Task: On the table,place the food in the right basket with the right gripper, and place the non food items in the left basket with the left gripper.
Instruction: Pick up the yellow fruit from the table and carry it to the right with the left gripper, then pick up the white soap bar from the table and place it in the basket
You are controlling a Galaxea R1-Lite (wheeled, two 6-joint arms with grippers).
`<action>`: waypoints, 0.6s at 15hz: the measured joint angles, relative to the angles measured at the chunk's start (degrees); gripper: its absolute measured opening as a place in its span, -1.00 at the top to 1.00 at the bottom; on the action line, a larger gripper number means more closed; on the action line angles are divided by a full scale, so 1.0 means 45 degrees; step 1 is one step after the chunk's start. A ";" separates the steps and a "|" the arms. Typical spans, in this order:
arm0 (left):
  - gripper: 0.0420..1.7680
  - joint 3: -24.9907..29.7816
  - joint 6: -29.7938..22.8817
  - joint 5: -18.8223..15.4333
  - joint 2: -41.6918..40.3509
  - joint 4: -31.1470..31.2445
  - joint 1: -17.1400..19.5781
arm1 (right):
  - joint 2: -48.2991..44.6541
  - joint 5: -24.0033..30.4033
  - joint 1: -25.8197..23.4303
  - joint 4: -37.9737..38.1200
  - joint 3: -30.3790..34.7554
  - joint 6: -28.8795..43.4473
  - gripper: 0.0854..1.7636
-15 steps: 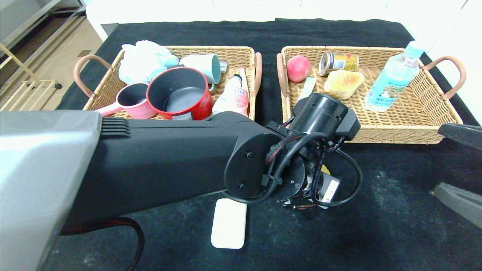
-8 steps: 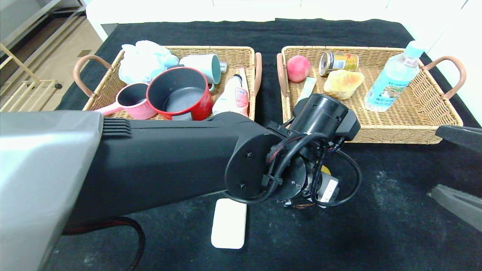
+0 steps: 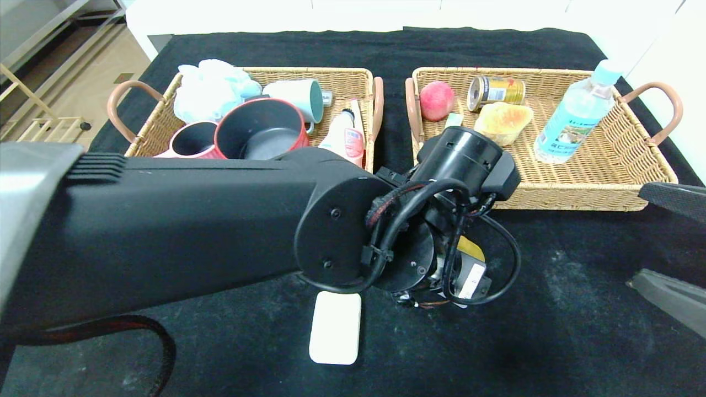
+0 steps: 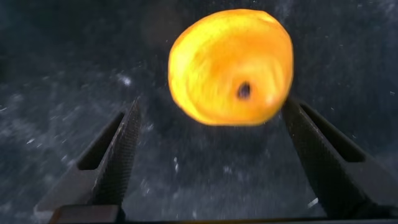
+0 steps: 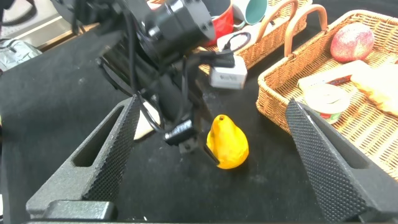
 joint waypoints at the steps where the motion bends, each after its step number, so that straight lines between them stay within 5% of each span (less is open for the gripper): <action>1: -0.85 0.0106 -0.0019 0.0014 -0.0171 0.0005 0.0005 | 0.0000 0.0003 0.0000 0.0000 0.0000 -0.0008 -0.94; 9: -0.91 0.0810 -0.1005 0.0802 -0.1606 0.0507 0.0956 | 0.0336 0.0003 0.0000 0.0011 0.0073 -0.0043 -0.94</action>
